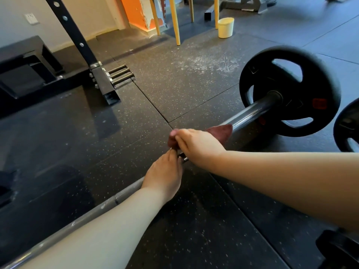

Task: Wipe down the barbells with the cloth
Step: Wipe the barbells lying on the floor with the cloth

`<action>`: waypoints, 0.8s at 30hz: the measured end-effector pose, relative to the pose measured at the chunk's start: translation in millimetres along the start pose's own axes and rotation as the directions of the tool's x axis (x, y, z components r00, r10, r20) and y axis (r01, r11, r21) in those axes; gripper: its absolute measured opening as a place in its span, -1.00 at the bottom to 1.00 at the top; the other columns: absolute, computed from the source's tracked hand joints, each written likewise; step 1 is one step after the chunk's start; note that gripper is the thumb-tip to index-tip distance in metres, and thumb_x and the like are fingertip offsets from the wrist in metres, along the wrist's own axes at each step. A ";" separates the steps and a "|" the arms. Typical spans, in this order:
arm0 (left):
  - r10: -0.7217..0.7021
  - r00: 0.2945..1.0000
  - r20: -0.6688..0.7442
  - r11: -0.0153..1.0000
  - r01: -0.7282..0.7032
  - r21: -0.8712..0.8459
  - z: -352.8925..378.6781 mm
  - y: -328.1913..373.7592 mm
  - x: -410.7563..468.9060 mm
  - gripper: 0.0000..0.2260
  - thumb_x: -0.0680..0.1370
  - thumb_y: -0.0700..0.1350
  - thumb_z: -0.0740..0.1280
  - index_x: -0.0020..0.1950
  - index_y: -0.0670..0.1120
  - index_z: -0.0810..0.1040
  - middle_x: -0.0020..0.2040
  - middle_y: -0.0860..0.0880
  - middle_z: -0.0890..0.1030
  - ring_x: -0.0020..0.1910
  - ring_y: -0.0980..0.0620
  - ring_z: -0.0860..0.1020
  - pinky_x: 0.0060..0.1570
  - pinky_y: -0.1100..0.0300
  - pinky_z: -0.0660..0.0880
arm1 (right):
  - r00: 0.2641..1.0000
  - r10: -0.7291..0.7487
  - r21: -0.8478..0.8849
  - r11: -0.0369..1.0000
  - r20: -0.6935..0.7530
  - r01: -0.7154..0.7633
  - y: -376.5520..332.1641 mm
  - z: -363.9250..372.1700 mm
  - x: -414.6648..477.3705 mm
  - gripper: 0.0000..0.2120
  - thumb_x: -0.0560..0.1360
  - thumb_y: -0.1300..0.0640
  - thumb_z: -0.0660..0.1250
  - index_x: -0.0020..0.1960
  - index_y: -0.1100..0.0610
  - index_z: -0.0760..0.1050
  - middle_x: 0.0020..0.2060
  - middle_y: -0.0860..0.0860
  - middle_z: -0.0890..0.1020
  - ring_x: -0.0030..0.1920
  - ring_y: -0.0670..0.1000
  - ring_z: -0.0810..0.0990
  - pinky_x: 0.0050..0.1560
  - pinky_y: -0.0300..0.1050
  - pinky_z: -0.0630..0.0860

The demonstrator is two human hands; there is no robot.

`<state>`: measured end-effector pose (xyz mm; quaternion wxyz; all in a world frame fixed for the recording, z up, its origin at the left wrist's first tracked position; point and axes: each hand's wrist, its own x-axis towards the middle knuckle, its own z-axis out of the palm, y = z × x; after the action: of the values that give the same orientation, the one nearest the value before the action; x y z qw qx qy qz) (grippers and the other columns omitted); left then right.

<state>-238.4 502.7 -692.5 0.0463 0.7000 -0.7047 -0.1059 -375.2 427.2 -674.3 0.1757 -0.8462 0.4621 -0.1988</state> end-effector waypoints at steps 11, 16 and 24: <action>-0.068 0.997 0.046 0.991 0.063 0.116 -10.3 -41.1 -27.4 -0.53 0.74 0.08 -0.06 0.60 -0.07 0.21 0.54 -0.01 0.37 0.47 -0.02 0.40 0.36 0.07 0.35 | 0.985 -0.157 -0.157 0.974 0.065 0.166 -13.5 28.4 -13.8 -0.87 0.64 0.14 0.21 0.04 0.14 0.53 -0.06 0.14 0.68 0.04 0.21 0.62 0.40 0.12 0.34; -0.080 0.994 0.069 0.992 0.073 0.099 -13.4 -49.8 -33.0 -0.53 0.73 0.10 -0.07 0.57 -0.06 0.26 0.47 -0.02 0.45 0.37 -0.06 0.49 0.26 0.01 0.44 | 0.946 -0.211 -0.395 0.870 0.245 0.296 -19.7 23.6 -4.8 -0.75 0.72 -0.02 0.04 0.14 0.05 0.45 0.08 0.02 0.65 0.17 0.12 0.60 0.55 0.16 0.15; -0.108 0.986 0.130 0.993 0.101 0.062 -25.0 -74.9 -59.9 -0.61 0.73 0.12 -0.06 0.44 0.01 0.35 0.34 0.01 0.52 0.23 -0.05 0.56 0.17 -0.05 0.51 | 0.961 0.031 -0.320 0.945 0.274 0.061 -60.7 56.5 1.0 -0.77 0.68 0.06 0.09 0.16 0.14 0.45 0.11 0.15 0.64 0.16 0.22 0.57 0.47 0.12 0.24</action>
<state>-158.9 560.4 -679.2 -0.0257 0.7283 -0.6712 -0.1353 -303.3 463.8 -693.5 0.0946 -0.8864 0.4531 -0.0015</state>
